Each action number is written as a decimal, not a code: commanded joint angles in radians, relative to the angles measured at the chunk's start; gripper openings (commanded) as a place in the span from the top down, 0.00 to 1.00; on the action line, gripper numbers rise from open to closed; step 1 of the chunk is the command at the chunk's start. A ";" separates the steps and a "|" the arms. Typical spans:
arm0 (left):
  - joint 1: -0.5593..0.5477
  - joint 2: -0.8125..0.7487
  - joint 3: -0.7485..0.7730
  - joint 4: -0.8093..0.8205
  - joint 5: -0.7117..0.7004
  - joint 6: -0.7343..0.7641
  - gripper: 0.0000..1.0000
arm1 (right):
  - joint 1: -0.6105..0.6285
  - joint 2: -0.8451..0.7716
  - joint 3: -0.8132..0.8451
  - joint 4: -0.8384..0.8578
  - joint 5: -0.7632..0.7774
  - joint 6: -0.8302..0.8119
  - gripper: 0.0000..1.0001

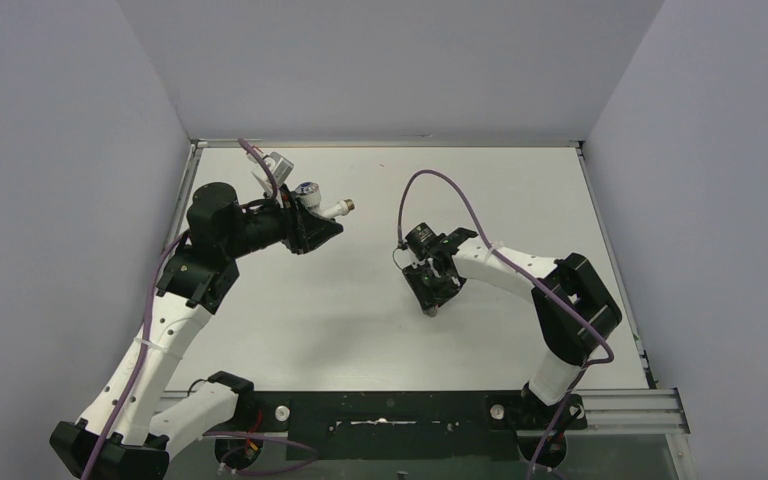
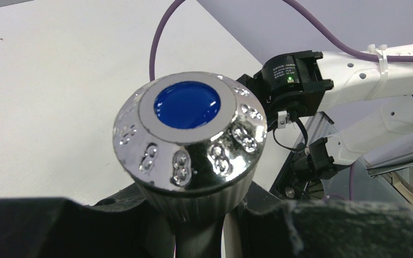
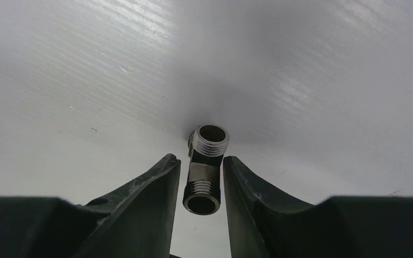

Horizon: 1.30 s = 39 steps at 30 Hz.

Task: Install the water faucets
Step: Pick up the adaptor at the center of the board.

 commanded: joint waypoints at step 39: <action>0.005 0.019 0.055 0.075 0.080 -0.008 1.00 | -0.028 -0.422 0.018 0.291 -0.020 -0.079 1.00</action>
